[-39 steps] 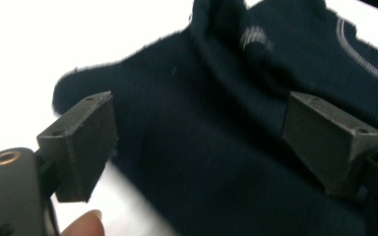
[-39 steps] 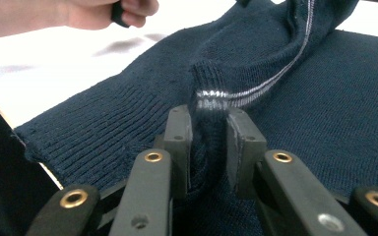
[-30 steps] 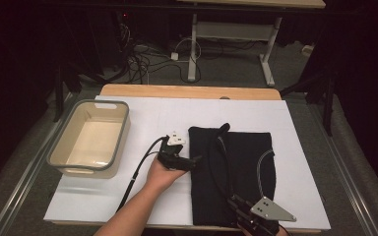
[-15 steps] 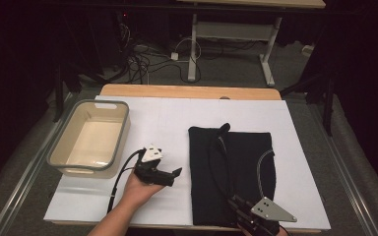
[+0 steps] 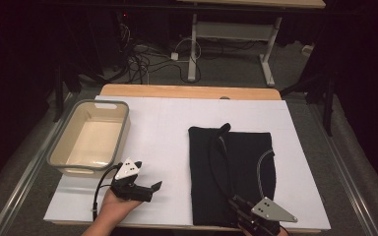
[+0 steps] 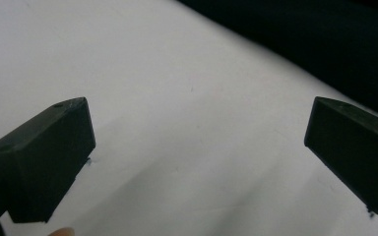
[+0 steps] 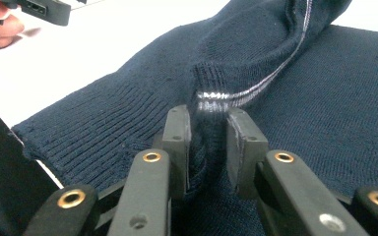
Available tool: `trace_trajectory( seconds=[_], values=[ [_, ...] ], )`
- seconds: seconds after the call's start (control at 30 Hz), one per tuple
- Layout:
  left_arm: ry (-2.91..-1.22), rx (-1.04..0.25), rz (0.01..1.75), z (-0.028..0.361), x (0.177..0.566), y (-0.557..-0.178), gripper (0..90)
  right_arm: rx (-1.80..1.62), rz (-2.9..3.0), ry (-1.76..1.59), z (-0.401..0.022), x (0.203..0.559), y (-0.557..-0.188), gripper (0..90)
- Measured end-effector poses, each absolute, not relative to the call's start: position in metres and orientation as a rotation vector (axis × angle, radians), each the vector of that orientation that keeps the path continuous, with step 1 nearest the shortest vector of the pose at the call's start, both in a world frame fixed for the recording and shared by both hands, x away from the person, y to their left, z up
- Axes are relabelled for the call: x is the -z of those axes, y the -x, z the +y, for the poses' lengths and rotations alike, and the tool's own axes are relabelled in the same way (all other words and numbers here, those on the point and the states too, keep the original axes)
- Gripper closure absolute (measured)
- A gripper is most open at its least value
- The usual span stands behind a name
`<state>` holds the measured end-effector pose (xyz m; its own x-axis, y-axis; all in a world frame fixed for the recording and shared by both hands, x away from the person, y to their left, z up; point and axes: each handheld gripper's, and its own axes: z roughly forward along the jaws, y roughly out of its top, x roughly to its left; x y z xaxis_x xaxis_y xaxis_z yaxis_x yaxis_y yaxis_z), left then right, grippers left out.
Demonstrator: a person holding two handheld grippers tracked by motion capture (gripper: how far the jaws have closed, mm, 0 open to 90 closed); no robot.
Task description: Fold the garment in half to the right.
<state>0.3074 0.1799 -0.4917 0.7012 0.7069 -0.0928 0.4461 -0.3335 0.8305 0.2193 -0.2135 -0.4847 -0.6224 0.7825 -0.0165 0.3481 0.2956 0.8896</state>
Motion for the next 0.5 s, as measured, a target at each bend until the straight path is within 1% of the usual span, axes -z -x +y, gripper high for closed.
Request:
trace_trajectory(
  seconds=[0.2,0.27,0.37,0.5],
  values=[
    [-1.996,-0.363,0.854,0.1791,0.4917,-0.306,0.0,-1.275,2.122,-1.028,-0.2139,0.4865,-0.2209,69.5],
    [-1.994,-0.363,0.849,0.1793,0.4917,-0.3056,0.0,-1.274,2.127,-1.036,-0.2145,0.4876,-0.2211,70.8],
    [-1.995,-0.353,0.84,0.1796,0.4915,-0.3059,0.0,-1.273,2.128,-1.023,-0.2151,0.4868,-0.2207,75.1],
    [-1.979,-0.362,0.836,0.181,0.4907,-0.3052,0.0,-1.285,2.122,-1.027,-0.2163,0.4861,-0.2211,76.3]
  ],
)
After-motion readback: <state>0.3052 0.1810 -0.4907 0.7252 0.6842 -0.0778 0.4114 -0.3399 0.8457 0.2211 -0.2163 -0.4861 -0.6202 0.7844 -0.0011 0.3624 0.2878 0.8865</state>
